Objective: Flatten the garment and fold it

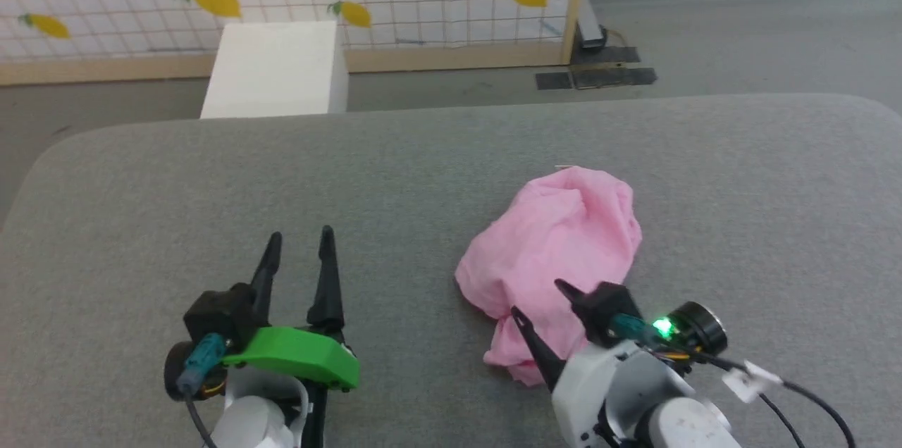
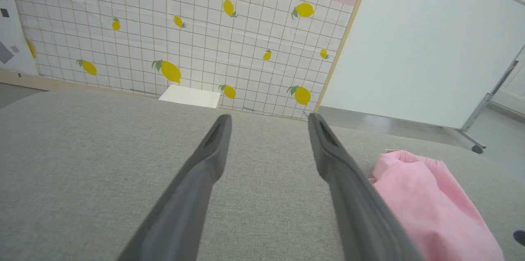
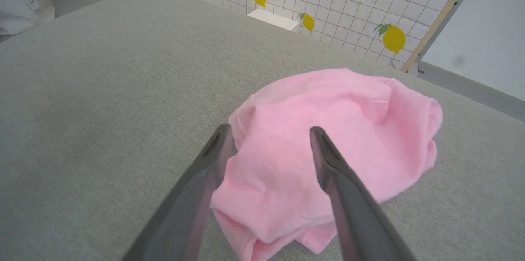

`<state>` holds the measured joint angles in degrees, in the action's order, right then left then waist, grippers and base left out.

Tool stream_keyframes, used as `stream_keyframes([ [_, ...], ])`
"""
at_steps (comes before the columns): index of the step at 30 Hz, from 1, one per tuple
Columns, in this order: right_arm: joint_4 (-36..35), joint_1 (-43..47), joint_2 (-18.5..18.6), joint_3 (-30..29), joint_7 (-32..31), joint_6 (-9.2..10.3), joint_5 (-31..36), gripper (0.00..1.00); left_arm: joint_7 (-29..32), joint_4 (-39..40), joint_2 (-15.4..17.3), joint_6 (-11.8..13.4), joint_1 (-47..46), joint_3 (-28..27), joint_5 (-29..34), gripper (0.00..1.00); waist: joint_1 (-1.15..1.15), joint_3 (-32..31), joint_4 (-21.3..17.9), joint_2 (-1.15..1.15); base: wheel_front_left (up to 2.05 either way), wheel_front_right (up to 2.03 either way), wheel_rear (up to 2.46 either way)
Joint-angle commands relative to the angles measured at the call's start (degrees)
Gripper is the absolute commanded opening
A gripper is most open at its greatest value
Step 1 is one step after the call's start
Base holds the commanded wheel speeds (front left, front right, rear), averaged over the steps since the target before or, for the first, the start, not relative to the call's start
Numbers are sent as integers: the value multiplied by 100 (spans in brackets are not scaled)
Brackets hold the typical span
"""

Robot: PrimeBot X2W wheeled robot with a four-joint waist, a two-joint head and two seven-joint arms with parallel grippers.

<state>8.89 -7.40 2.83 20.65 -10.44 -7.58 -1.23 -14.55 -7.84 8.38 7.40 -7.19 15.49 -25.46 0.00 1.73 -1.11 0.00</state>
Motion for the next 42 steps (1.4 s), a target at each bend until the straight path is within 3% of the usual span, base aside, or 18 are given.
stream_keyframes([
  [1, 209, -305, 5, 90, -422, 9, 101, 100, -42, 158, -96, 3, 172, -181, 226, 100, 0, 241, 341, 0, 0, 0, 0],
  [5, 666, -630, 5, 129, -1405, 9, 511, 100, -43, 256, -265, -119, 287, -458, 390, 100, 0, 304, 505, 0, 0, 0, 0],
  [7, 762, -758, 5, 148, -1745, 9, 693, 12, -43, 252, -336, -199, 316, -548, 472, 100, 0, 314, 576, 0, 0, 0, 0],
  [8, 771, -787, 5, 157, -1800, 9, 710, 0, -43, 241, -356, -221, 323, -570, 490, 100, 0, 313, 592, 0, 0, 0, 0],
  [12, 641, -922, 5, 187, -1785, 9, 464, 0, -44, 199, -449, -329, 358, -713, 580, 100, 0, 281, 641, 0, 0, 0, 0],
  [17, 111, -1149, 5, 443, -1271, 9, -260, 0, -44, 110, -503, -440, 407, -873, 629, 100, 0, 151, 600, 0, 0, 0, 0],
  [23, -581, -1383, 5, 240, -618, 9, -924, 0, -44, 72, -529, -554, 422, -1003, 674, 100, 0, 35, 526, 0, 0, 0, 0],
  [28, -746, -1075, 5, -676, -453, 9, -981, 0, -44, 73, -540, -594, 493, -1016, 737, 100, 0, -50, 513, 0, 0, 0, 0],
  [34, -108, -283, 5, -2408, -773, 9, -290, 0, -44, 36, -546, -657, 548, -968, 784, 100, 0, -80, 521, 0, 0, 0, 0],
  [35, 35, -158, 5, -2699, -796, 9, -138, 43, -44, 29, -546, -662, 554, -956, 791, 100, 0, -86, 524, 0, 0, 0, 0],
  [36, 138, -62, 5, -2905, -818, 9, -15, 93, -44, 23, -547, -666, 558, -946, 796, 100, 0, -93, 530, 0, 0, 0, 0],
  [37, 241, 41, 5, -3144, -827, 9, 52, 100, -44, 13, -547, -675, 562, -932, 800, 100, 0, -102, 540, 0, 0, 0, 0],
  [42, 199, 433, 5, -3495, -503, 9, 15, 100, -44, -9, -548, -680, 595, -871, 791, 100, 0, -161, 556, 0, 0, 0, 0],
])
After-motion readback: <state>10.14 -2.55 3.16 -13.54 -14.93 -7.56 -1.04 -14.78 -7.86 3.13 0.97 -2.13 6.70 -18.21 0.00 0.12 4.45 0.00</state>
